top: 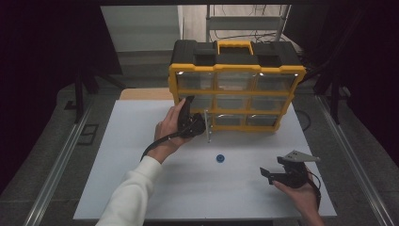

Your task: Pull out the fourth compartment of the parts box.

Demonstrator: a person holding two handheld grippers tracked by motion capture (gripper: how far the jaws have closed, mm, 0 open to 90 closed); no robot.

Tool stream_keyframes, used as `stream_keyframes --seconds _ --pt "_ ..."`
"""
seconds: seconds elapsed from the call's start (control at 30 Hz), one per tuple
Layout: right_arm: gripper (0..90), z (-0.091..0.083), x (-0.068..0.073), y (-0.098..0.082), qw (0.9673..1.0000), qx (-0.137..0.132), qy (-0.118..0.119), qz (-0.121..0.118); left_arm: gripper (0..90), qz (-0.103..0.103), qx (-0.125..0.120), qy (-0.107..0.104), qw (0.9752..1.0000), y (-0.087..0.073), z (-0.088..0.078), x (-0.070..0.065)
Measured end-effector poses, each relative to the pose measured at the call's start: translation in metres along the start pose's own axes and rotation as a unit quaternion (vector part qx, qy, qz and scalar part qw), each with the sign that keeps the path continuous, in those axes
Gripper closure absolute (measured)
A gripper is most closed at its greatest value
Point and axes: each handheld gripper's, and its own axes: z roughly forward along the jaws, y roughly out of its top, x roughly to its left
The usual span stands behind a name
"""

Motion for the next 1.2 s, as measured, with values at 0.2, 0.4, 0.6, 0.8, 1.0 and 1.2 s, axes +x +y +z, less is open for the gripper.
stream_keyframes --seconds 0.2,0.4,0.6,0.8,1.0,1.2 --pt "14.8 0.0 0.0 0.0 1.0 0.001 0.0 -0.002 24.4 0.008 -0.006 0.023 0.9997 0.0 0.004 0.0" --pt "14.8 0.0 0.0 0.0 1.0 0.002 -0.001 -0.002 31.4 0.012 -0.007 0.027 0.9995 0.0 0.007 0.0" --pt "14.9 0.0 0.001 0.0 1.0 0.003 -0.001 -0.003 35.5 0.015 -0.003 0.033 0.9993 -0.002 0.009 0.0" --pt "14.8 0.001 0.002 -0.001 1.0 0.006 0.0 -0.005 40.5 0.014 -0.001 0.035 0.9993 -0.004 0.012 0.002" --pt "14.8 0.001 0.001 0.0 1.0 0.006 0.0 -0.004 41.0 0.015 0.004 0.042 0.999 -0.004 0.015 0.0" --pt "14.8 0.001 0.001 0.0 1.0 0.005 0.0 -0.002 44.8 0.02 0.002 0.05 0.9985 -0.003 0.017 -0.001"
